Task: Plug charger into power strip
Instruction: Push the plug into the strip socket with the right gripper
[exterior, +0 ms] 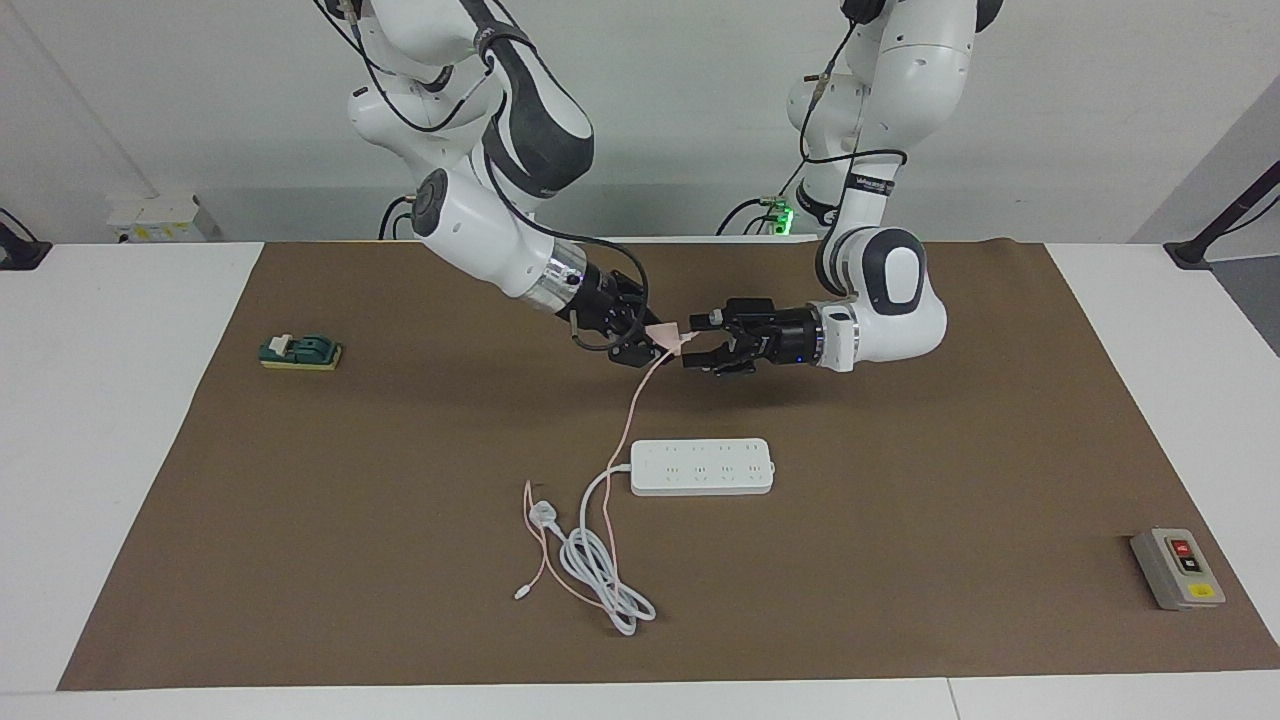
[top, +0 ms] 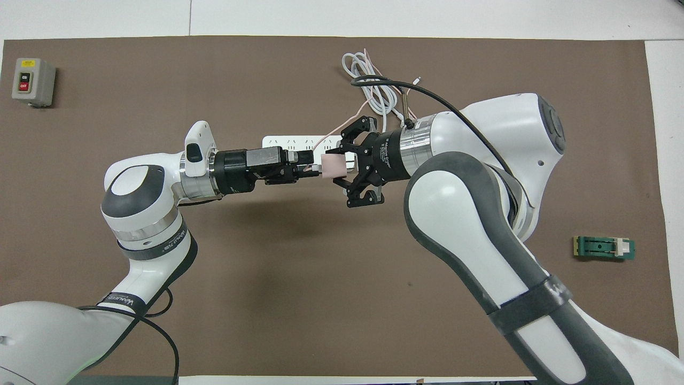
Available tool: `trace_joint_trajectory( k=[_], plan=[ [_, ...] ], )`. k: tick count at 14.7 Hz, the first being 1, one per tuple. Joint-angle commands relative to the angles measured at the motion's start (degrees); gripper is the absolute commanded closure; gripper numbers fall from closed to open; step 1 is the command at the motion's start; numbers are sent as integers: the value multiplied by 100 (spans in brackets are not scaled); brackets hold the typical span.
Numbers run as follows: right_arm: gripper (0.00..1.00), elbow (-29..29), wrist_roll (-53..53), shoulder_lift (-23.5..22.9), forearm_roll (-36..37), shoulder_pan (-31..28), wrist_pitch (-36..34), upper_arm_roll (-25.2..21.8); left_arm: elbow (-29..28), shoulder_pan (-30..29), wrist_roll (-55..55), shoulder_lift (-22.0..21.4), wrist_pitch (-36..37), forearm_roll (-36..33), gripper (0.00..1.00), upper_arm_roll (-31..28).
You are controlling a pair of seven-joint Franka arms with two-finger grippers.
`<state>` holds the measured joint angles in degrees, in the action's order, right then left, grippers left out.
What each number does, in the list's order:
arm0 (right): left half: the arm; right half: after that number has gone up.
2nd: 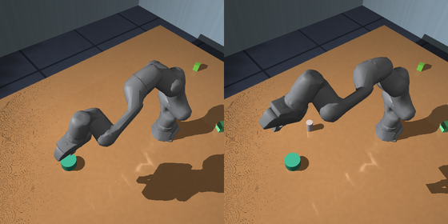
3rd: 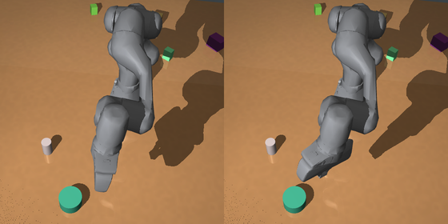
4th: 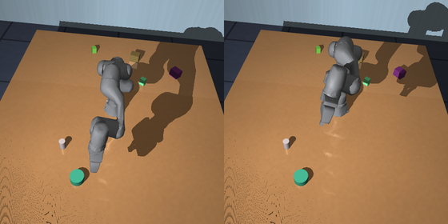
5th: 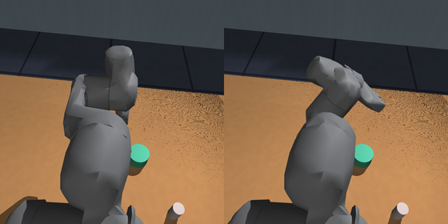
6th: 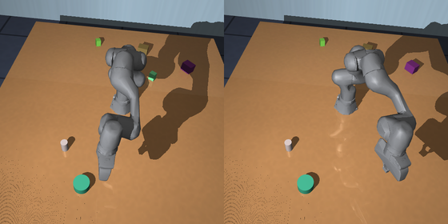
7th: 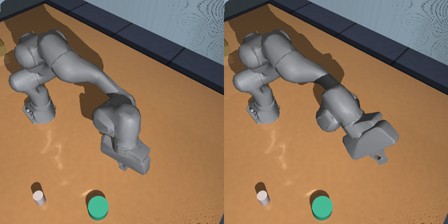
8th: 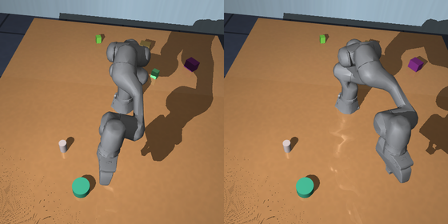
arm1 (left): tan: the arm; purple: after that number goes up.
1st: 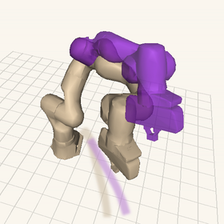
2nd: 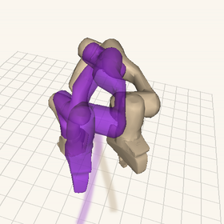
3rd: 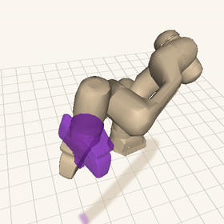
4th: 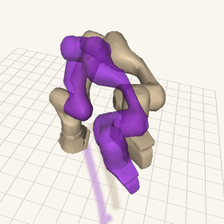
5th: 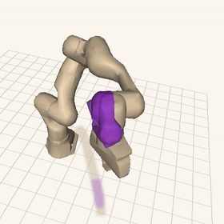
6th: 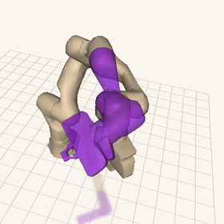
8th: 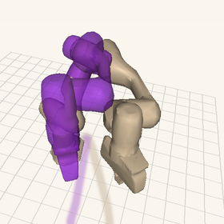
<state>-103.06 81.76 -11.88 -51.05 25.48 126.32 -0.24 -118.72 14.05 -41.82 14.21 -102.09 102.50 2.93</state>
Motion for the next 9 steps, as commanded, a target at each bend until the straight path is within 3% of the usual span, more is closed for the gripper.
trace_joint_trajectory(
  k=[1,9],
  plan=[
    [100,-161,156,107,112,97,244,-2,-63,159,-89,-24,-162,113,0,-73],
    [100,-170,165,107,112,97,244,-2,-63,265,-142,-24,-180,130,0,-64]
  ],
)
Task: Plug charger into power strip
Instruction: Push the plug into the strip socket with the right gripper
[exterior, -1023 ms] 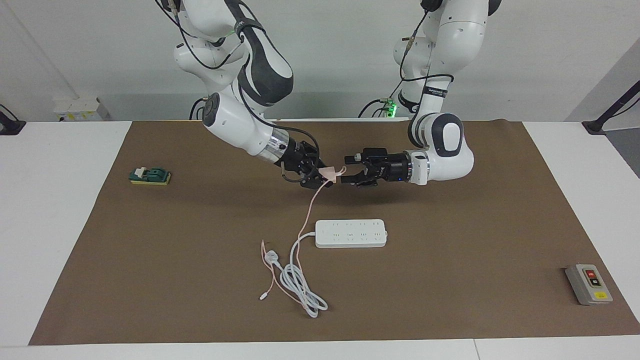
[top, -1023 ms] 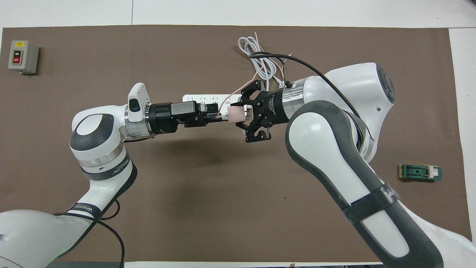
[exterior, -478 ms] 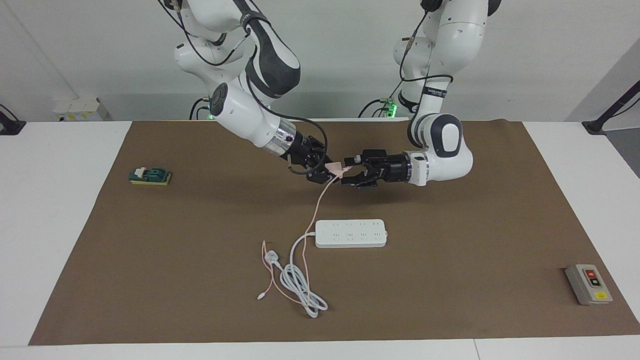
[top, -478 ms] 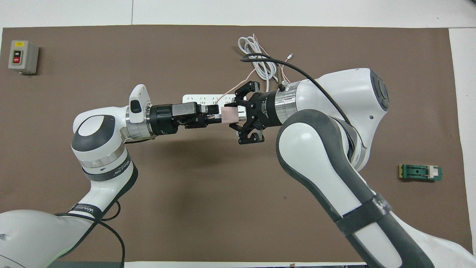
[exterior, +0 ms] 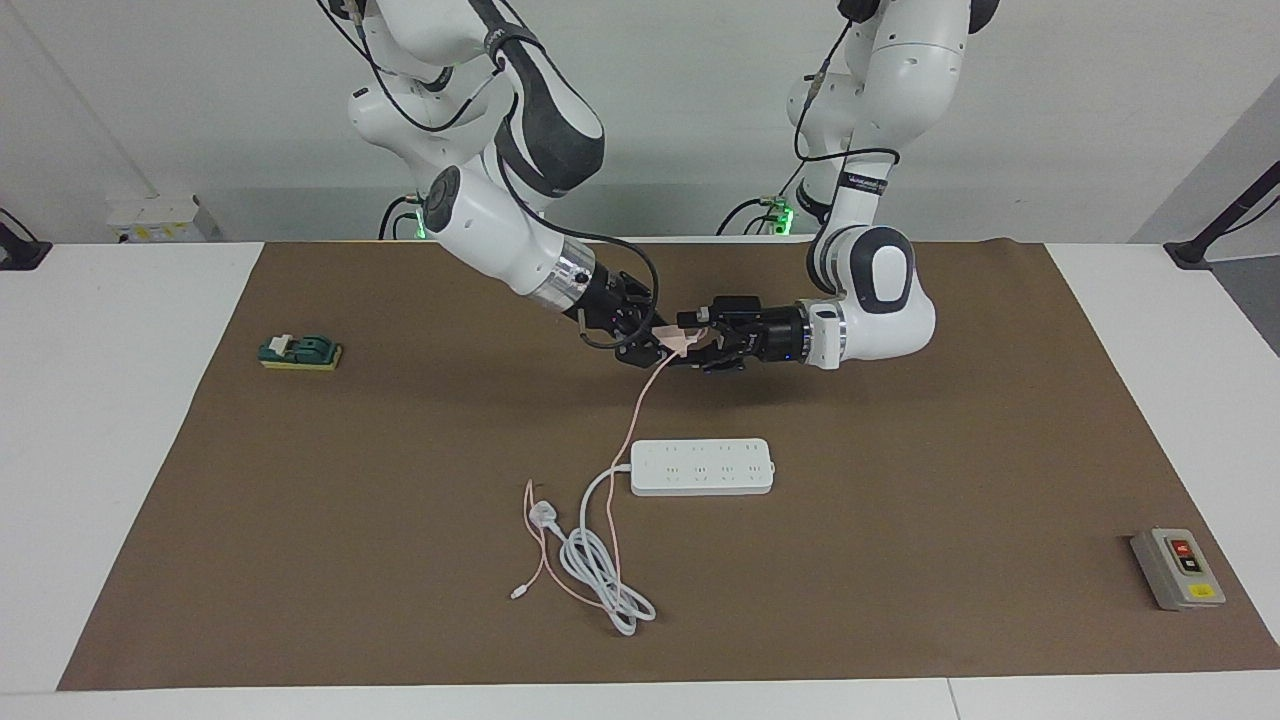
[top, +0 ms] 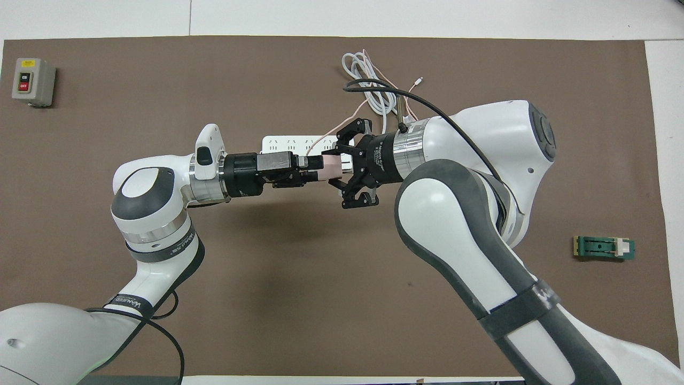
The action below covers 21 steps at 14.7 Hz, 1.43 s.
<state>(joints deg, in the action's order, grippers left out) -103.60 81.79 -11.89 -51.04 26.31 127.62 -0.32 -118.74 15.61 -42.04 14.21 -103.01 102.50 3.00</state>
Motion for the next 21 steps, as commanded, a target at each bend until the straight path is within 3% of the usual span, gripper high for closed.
trace_joint_trajectory(
  k=[1,21],
  plan=[
    [100,-125,179,108,112,14,114,6,-71,126,-146,-33,-70,130,0,-71],
    [100,-160,240,125,112,-30,123,6,-44,267,-375,-33,-219,226,0,-71]
  ],
)
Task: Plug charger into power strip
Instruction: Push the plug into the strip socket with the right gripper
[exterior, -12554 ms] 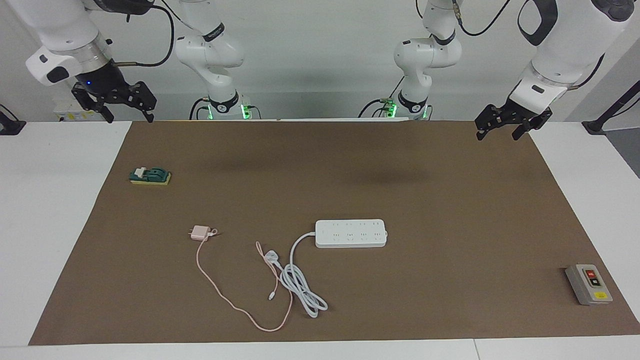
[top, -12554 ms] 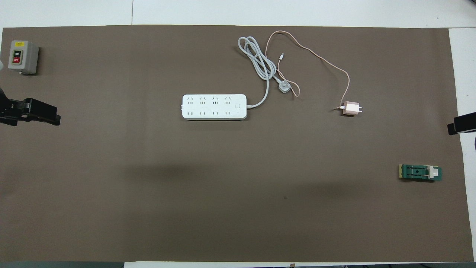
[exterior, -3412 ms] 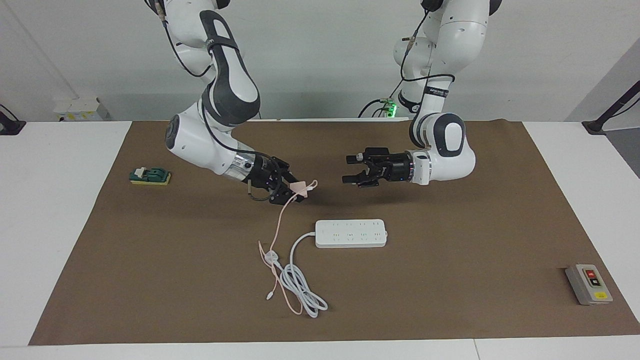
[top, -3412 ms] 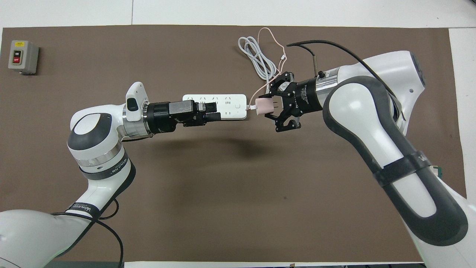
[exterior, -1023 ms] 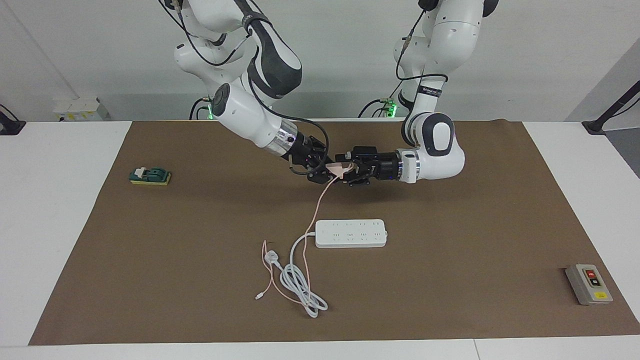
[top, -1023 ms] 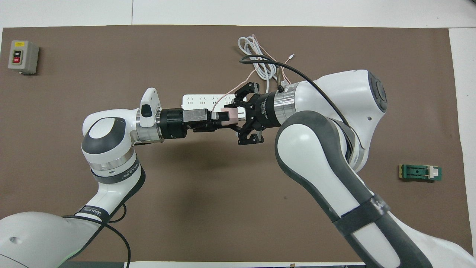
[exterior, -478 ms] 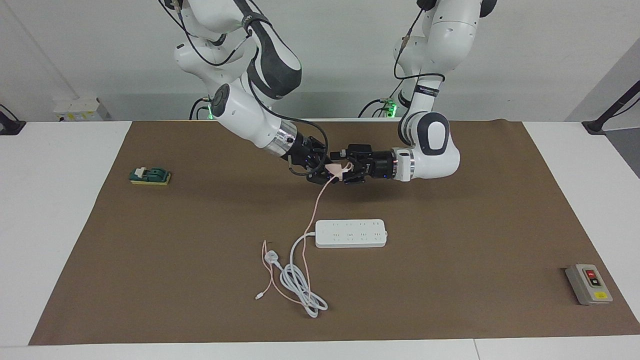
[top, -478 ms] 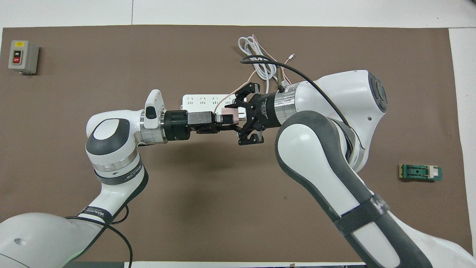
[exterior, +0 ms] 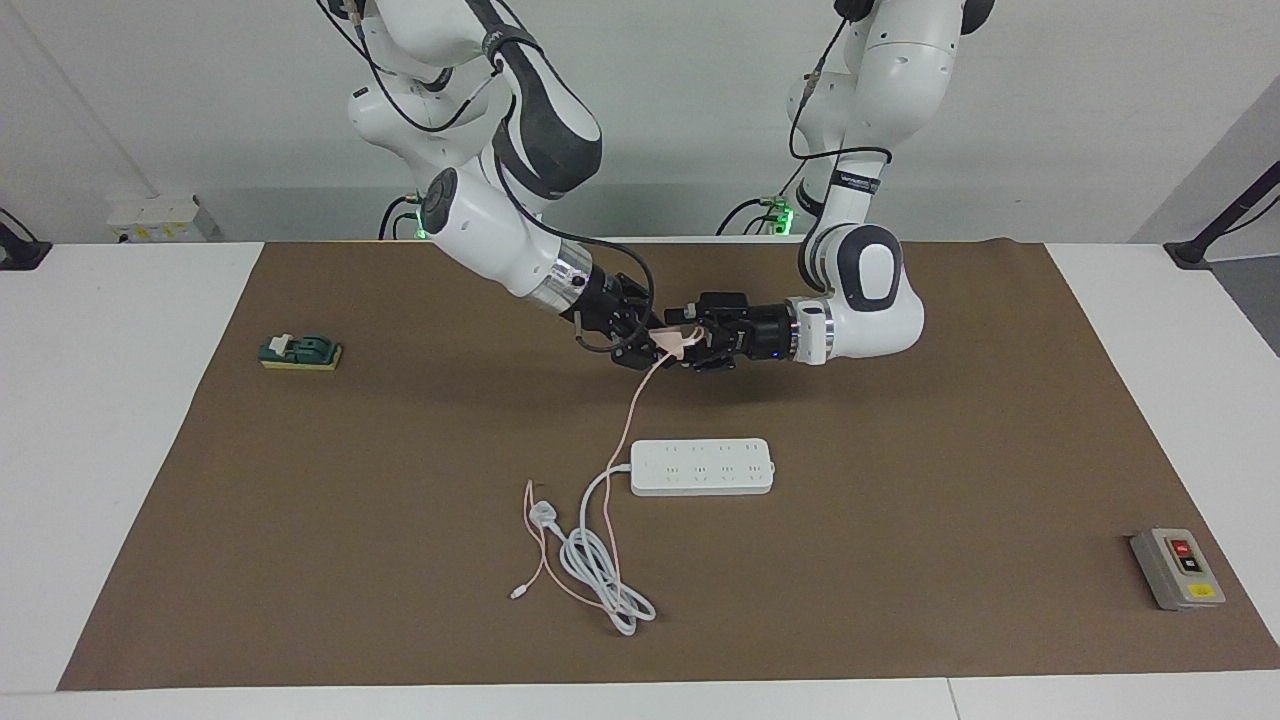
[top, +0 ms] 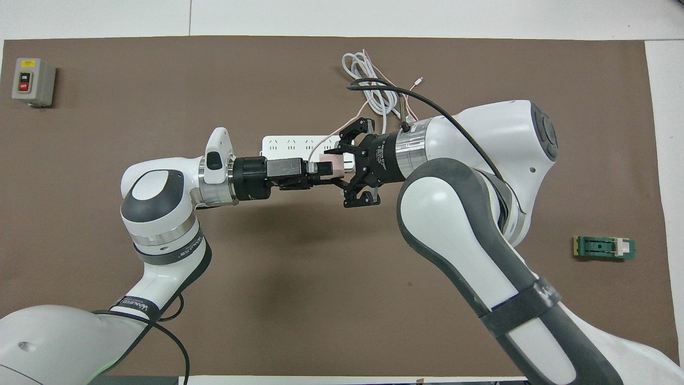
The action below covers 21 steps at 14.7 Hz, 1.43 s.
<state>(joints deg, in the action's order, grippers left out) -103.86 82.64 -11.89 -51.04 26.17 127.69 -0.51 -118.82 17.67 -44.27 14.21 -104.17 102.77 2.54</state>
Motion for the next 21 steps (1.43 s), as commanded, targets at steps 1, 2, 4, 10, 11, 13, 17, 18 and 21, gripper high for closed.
trace_joint_trajectory(
  k=[1,2,4,10,11,13,17,18,21],
  plan=[
    [100,-126,156,125,112,-15,116,25,-36,61,-152,-33,-104,226,1,-26],
    [100,-126,156,125,112,-15,116,25,-36,70,-152,-33,-113,235,5,-26],
    [100,-135,156,134,112,-7,116,25,-36,70,-152,-33,-157,235,13,-26],
    [100,-126,164,125,112,-7,124,25,-36,105,-161,-33,-166,235,50,-26],
    [100,-126,164,125,112,-7,124,25,-36,114,-160,-33,-174,235,59,-26],
    [100,-126,164,125,112,-15,124,25,-45,140,-160,-33,-166,235,79,-26],
    [100,-126,191,125,112,-15,116,25,-45,131,-222,-33,-148,235,100,-26],
    [100,-126,208,125,112,-15,116,25,-45,131,-222,-33,-148,235,100,-17],
    [10,-126,278,125,112,11,124,25,-45,140,-231,-33,-157,235,100,-26]
  ],
)
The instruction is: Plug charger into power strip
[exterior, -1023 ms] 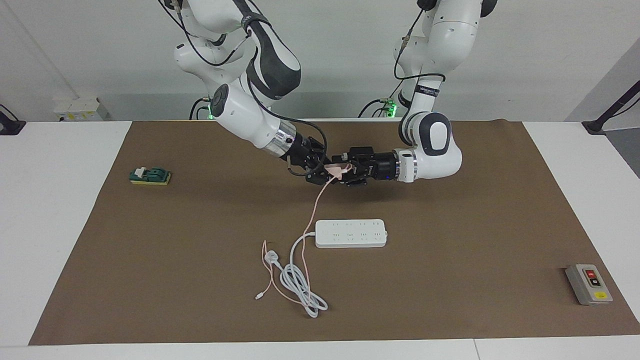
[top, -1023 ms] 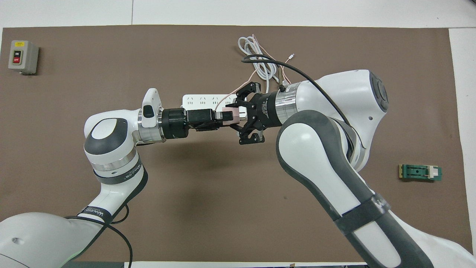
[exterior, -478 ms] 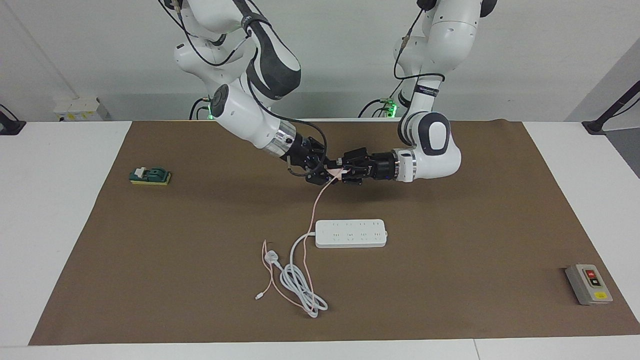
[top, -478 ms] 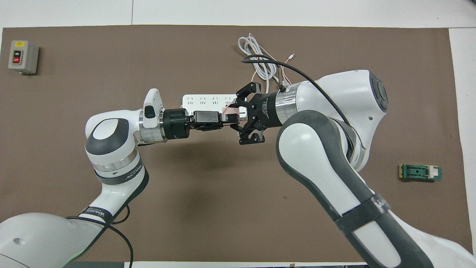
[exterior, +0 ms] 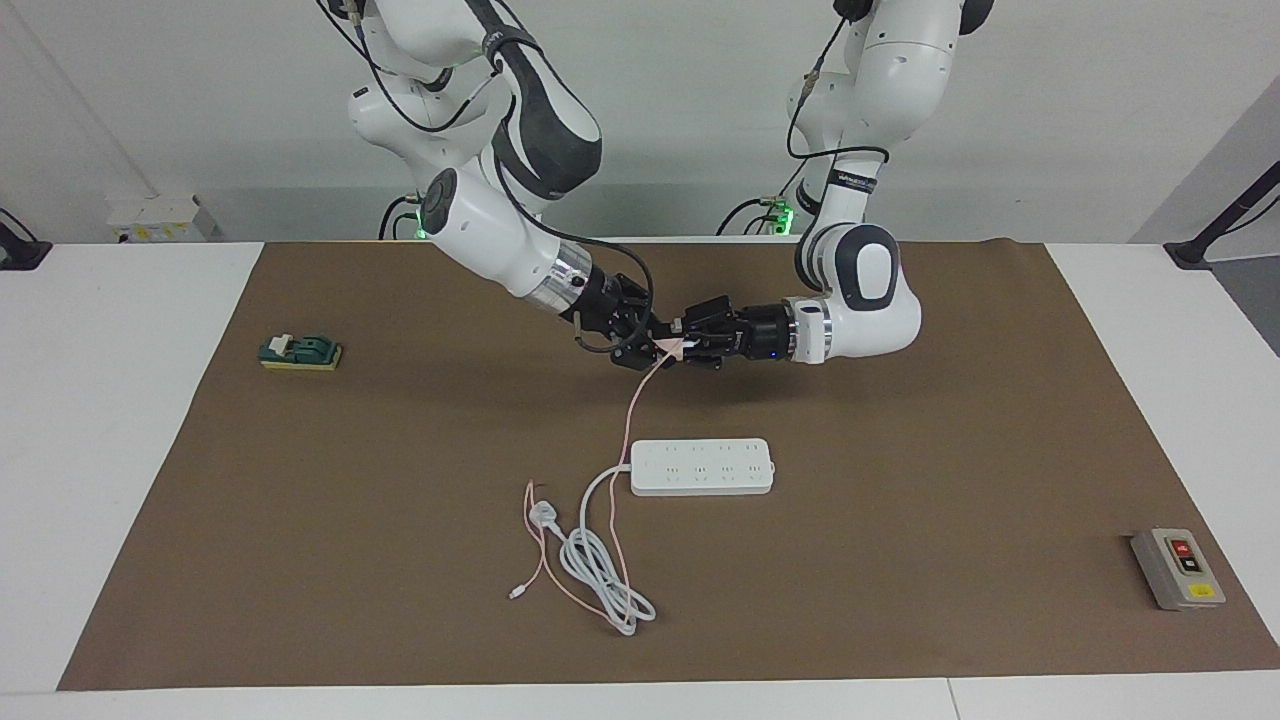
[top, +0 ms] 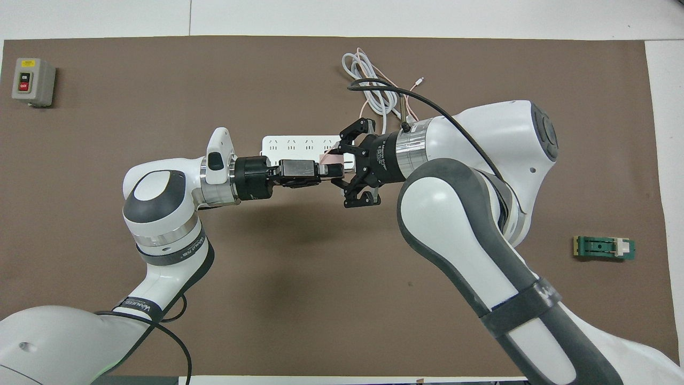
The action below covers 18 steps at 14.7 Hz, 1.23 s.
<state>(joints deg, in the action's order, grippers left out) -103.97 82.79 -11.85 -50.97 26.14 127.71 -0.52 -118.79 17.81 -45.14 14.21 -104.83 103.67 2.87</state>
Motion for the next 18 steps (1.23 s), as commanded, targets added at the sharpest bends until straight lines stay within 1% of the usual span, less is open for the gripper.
trace_joint_trajectory(
  k=[1,8,10,12,13,14,15,16,18],
  plan=[
    [0,-106,316,122,105,22,122,17,-48,127,-144,-32,-90,145,100,-50],
    [0,-97,343,122,105,-13,105,17,5,127,-135,-58,-168,145,100,-58],
    [0,-106,343,122,105,-39,52,17,92,127,-65,-146,-632,118,100,-67],
    [0,-106,334,122,113,-144,-9,-1,128,118,136,-234,-784,109,100,-76],
    [0,-106,317,122,113,-223,-62,-1,128,109,346,-330,-828,75,100,-93],
    [0,-106,290,130,131,-328,-167,-9,111,118,627,-514,-1037,31,100,-102],
    [0,-97,290,130,253,-468,-272,-9,93,127,925,-724,-1439,-109,100,-94],
    [0,-97,273,148,411,-566,-369,-9,110,135,1233,-883,-1739,-441,100,-76],
    [0,-97,264,244,640,-785,-545,-9,146,127,1945,-1112,-1988,-1214,100,-76]
  ],
)
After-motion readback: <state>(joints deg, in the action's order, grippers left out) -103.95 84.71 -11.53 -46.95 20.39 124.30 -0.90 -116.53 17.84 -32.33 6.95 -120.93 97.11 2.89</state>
